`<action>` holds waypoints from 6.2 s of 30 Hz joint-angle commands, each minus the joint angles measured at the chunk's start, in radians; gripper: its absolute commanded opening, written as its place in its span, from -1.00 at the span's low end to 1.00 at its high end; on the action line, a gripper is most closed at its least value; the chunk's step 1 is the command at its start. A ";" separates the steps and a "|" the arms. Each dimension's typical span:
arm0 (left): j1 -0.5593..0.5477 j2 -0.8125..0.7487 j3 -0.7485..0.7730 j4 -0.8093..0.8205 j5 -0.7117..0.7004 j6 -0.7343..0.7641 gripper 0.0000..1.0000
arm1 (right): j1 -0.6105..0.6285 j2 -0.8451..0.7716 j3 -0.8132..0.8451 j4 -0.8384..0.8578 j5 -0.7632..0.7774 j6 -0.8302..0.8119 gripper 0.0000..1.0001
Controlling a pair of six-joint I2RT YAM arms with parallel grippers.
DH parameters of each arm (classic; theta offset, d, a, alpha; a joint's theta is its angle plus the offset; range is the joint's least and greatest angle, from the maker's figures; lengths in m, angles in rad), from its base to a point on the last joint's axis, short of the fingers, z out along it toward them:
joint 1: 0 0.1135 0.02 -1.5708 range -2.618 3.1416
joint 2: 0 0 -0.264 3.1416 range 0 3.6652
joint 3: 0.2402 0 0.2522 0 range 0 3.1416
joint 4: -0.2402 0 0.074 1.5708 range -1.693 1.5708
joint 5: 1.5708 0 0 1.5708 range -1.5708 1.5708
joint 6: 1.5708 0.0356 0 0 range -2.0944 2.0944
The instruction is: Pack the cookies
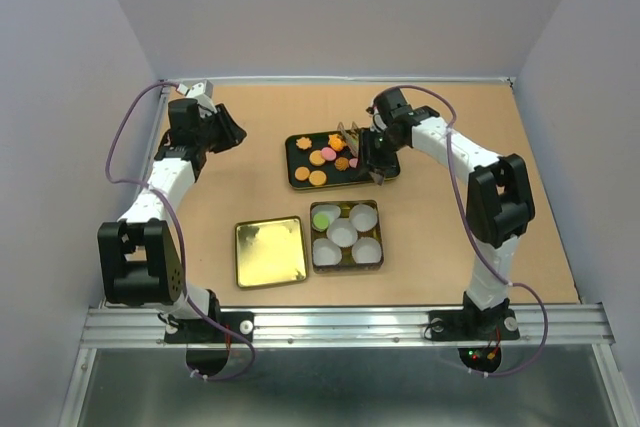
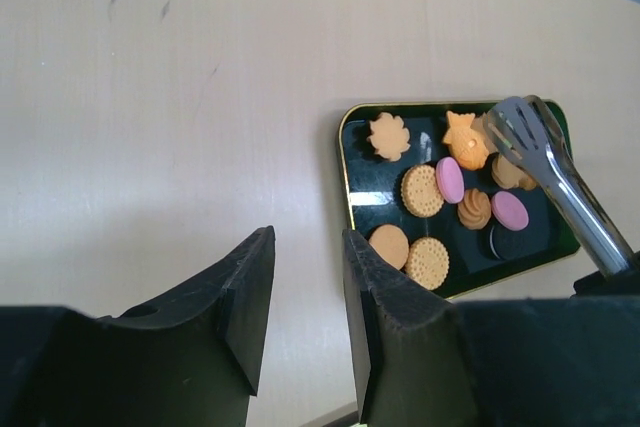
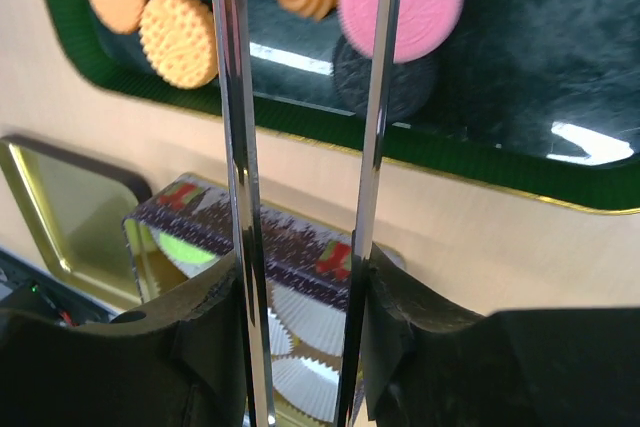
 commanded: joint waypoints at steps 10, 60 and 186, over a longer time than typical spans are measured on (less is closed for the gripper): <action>0.020 -0.004 -0.010 0.036 0.024 0.015 -0.12 | -0.049 0.032 0.082 -0.007 -0.050 -0.041 -0.17; 0.018 -0.003 -0.039 0.047 0.036 0.005 -0.13 | -0.048 -0.712 -0.491 -0.181 -0.139 0.040 -0.63; 0.001 -0.061 -0.062 0.052 -0.077 0.053 -0.14 | 0.050 -0.394 -0.171 -0.173 0.055 -0.035 -0.22</action>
